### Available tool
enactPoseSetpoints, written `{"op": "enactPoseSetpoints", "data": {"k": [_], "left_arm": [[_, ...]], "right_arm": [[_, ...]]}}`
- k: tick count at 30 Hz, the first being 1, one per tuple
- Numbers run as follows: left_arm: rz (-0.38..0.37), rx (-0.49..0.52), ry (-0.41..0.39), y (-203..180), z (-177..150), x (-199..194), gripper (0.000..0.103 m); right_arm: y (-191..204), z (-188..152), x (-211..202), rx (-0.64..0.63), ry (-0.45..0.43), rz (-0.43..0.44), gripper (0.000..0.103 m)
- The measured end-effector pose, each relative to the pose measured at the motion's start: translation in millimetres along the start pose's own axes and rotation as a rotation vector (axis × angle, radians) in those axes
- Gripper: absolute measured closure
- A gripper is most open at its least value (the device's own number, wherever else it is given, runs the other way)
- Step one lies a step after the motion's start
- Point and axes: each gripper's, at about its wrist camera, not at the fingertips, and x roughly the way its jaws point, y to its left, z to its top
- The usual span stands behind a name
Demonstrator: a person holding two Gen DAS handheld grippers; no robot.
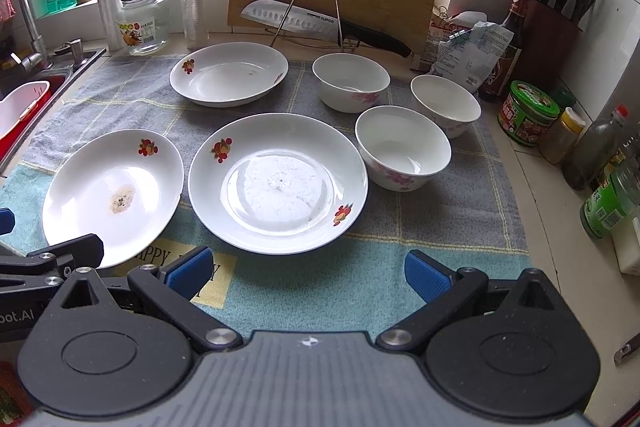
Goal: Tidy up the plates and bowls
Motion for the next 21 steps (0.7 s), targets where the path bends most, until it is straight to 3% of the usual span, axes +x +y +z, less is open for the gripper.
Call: {"op": "enactPoseSetpoints", "data": {"k": [10,21], "left_arm": [[0.003,0.004,-0.039,4,5,-10,0.001],[0.015,-0.055,-0.081,40,8,-7,0.001]], "right_arm": [[4,1,4,-0.034,-0.027,0.081,0.000],[13,1,16,-0.067,-0.089,0.245,0.000]]}}
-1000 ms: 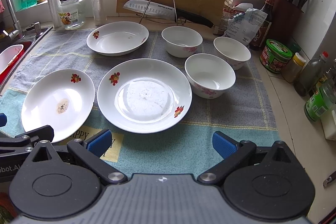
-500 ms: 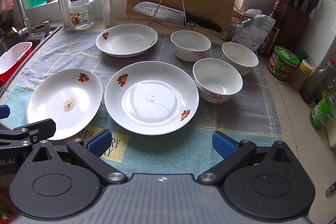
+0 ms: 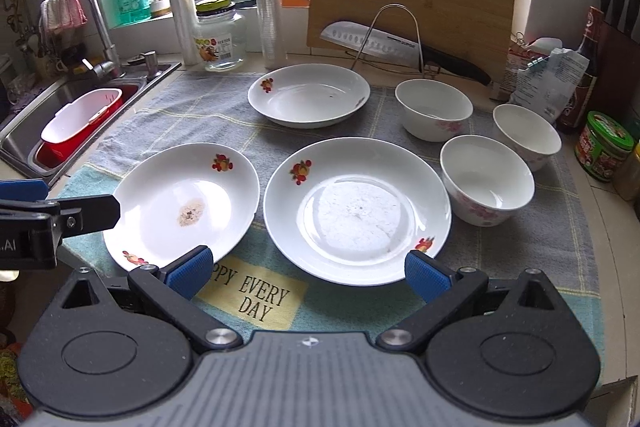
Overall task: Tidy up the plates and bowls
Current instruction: 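Move the left gripper to the stained white plate and grasp its rim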
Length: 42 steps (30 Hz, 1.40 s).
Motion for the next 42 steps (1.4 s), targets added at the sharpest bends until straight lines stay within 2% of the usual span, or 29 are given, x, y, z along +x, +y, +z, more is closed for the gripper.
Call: {"op": "enactPoseSetpoints", "data": {"k": [12,20,28,33,42], "left_arm": [[0.037,-0.032,0.052,60,10,27,0.001],[0.029,-0.029,0.065,85,18,34,0.001],[0.035,-0.027,0.076,104,23,39,0.001],[0.029,-0.020,0.091,109,27,49,0.001],[-0.038,0.053,0.111,100,35,69,0.001]], "right_arm": [[38,-25,47,-0.074,0.073,0.142,0.000],[65,-44,88,-0.120,0.147,0.131,0.000],[95,-43,99,-0.244,0.099,0.108,0.000],[100,-41,103,-0.262,0.066,0.129,0.000],[106,-39,108,-0.281,0.020,0.152,0.000]]}}
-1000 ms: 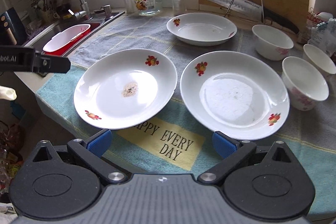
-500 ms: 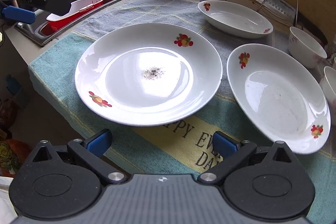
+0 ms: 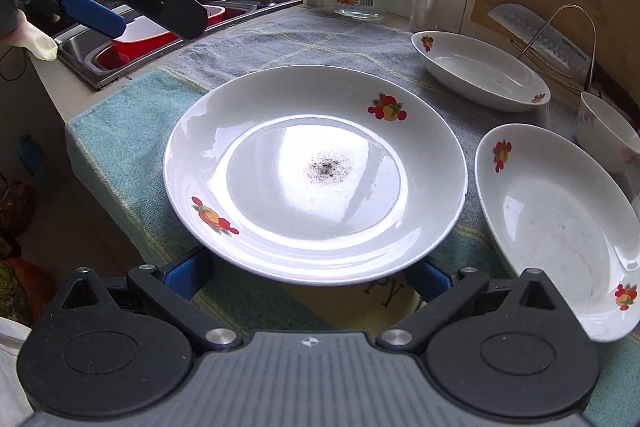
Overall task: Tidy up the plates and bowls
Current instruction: 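Move the left gripper to the stained white plate and grasp its rim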
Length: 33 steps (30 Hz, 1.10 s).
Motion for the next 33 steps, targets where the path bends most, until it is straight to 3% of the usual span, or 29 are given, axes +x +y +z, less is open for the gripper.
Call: {"op": "enactPoseSetpoints", "data": {"k": [7,17,25,33], "left_arm": [[-0.105,0.078,0.030,-9,12,29,0.001],[-0.245,0.234,0.164,-24,22,87,0.001],[-0.331,0.364,0.247,-28,22,112,0.001],[-0.348,0.469,0.252,-31,21,116,0.001]], "right_arm": [[-1,1,5,0.016,-0.040,-0.018,0.000],[0,-3,3,0.038,-0.053,-0.038,0.000],[4,-4,0,0.076,-0.055,-0.074,0.000],[7,-3,-1,0.103,-0.046,-0.100,0.000]]}}
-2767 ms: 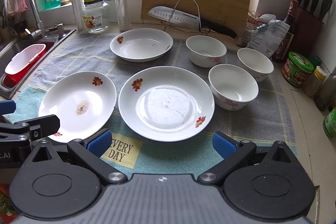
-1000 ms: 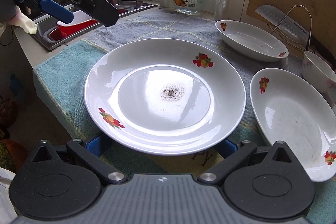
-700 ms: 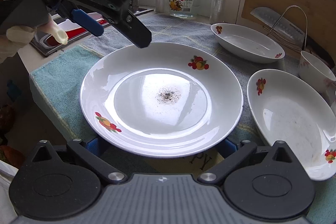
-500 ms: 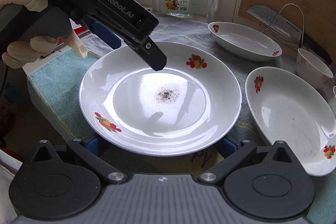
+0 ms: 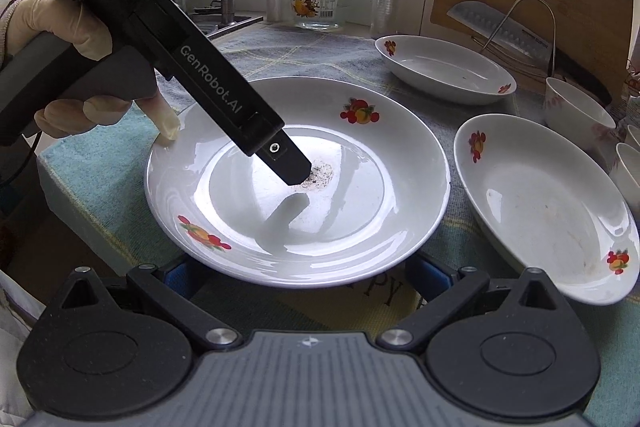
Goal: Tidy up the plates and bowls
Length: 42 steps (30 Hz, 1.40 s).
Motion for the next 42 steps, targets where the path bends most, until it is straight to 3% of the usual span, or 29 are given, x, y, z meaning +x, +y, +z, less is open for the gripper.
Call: {"op": "enactPoseSetpoints", "data": {"k": [7,13,20,42], "left_arm": [[0.053,-0.011,0.014,-5,2,4,0.001],[0.050,-0.030,-0.026,-3,-3,2,0.001],[0.062,-0.019,-0.019,-4,-3,2,0.000],[-0.014,0.111,0.000,6,5,8,0.001]], "right_arm": [[0,1,0,-0.012,0.000,0.010,0.000],[-4,-1,0,-0.034,-0.019,0.037,0.000],[-5,-4,-1,-0.038,-0.039,0.043,0.000],[-1,-7,-4,-0.012,-0.058,0.011,0.000]]}}
